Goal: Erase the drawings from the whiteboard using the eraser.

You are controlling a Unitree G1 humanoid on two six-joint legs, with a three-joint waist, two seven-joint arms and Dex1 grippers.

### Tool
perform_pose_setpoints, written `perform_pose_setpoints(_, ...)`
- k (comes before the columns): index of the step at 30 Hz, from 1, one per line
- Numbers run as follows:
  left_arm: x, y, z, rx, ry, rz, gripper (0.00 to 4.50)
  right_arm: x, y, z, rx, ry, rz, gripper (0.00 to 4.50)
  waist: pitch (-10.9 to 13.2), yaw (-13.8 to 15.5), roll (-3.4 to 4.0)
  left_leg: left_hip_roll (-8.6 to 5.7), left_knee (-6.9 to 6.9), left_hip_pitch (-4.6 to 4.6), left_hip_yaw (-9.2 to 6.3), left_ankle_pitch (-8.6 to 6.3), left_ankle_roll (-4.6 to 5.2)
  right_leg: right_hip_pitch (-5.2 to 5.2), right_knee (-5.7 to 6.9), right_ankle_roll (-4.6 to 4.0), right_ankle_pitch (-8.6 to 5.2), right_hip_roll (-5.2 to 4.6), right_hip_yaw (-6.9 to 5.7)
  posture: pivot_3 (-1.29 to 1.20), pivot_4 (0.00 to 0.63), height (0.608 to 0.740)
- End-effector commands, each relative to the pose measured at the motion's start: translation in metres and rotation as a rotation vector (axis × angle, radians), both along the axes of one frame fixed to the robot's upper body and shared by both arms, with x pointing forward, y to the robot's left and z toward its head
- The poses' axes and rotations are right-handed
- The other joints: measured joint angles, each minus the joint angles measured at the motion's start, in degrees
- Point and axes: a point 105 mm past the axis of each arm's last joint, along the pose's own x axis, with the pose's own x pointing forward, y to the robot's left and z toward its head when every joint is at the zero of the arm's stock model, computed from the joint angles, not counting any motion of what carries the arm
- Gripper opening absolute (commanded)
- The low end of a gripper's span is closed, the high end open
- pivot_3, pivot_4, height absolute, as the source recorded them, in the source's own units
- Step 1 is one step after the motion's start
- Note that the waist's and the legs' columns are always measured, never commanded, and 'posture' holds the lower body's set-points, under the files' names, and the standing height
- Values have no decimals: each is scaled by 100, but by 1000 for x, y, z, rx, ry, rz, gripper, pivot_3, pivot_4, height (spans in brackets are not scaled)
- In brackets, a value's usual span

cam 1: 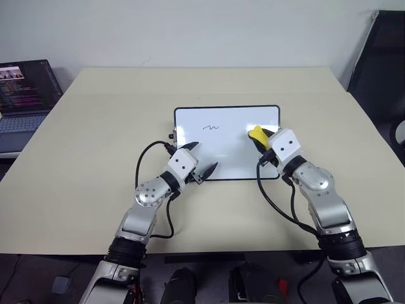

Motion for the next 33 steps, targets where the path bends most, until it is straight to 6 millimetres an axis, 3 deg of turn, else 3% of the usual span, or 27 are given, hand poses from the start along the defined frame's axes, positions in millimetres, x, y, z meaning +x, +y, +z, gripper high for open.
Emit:
perform_pose_setpoints(1, 5, 17, 15, 15, -76, 80, 4500, 0, 16, 17, 27, -76, 73, 1103, 1, -3, 1, 0, 0, 0, 1, 0, 0, 0, 0, 0, 0, 0, 0, 0, 150, 740)
perform_pose_setpoints(5, 10, 29, 17, 30, -89, 149, 4500, 6, 39, 27, 44, -106, 143, 1103, 1, -3, 2, -1, 3, 3, 2, 0, 0, 0, 7, -1, 1, -1, 0, 0, 150, 740)
perform_pose_setpoints(8, 10, 28, 16, 29, -86, 141, 4500, 10, 64, 35, 40, -132, 218, 1103, 1, -3, 2, 0, 3, 5, 1, 0, 0, 0, 11, -1, 1, 0, -1, 0, 150, 740)
perform_pose_setpoints(14, 11, 28, 16, 31, -84, 138, 4500, 16, 94, 50, 25, -184, 314, 1103, 2, 4, 3, 0, 3, 3, 1, 0, 0, -2, 12, -2, 1, -3, -1, 0, 150, 740)
perform_pose_setpoints(18, 10, 27, 15, 31, -80, 133, 4500, 26, 115, 45, -21, -142, 356, 1103, 2, 3, 3, 1, 3, 4, 2, 0, 0, -3, 15, -5, 3, -5, 0, 0, 150, 740)
perform_pose_setpoints(24, 10, 30, 16, 31, -81, 136, 4500, 43, 126, 34, -166, -119, 353, 1103, 2, 3, 4, 2, 3, 6, 1, 0, 0, -3, 21, -14, 7, -4, 0, 0, 150, 740)
perform_pose_setpoints(33, 8, 28, 16, 26, -82, 141, 4500, 64, 111, 17, -265, -66, 263, 1103, 2, 3, 4, 2, 3, 6, 0, 0, 0, -6, 26, -32, 17, -6, 2, 0, 150, 740)
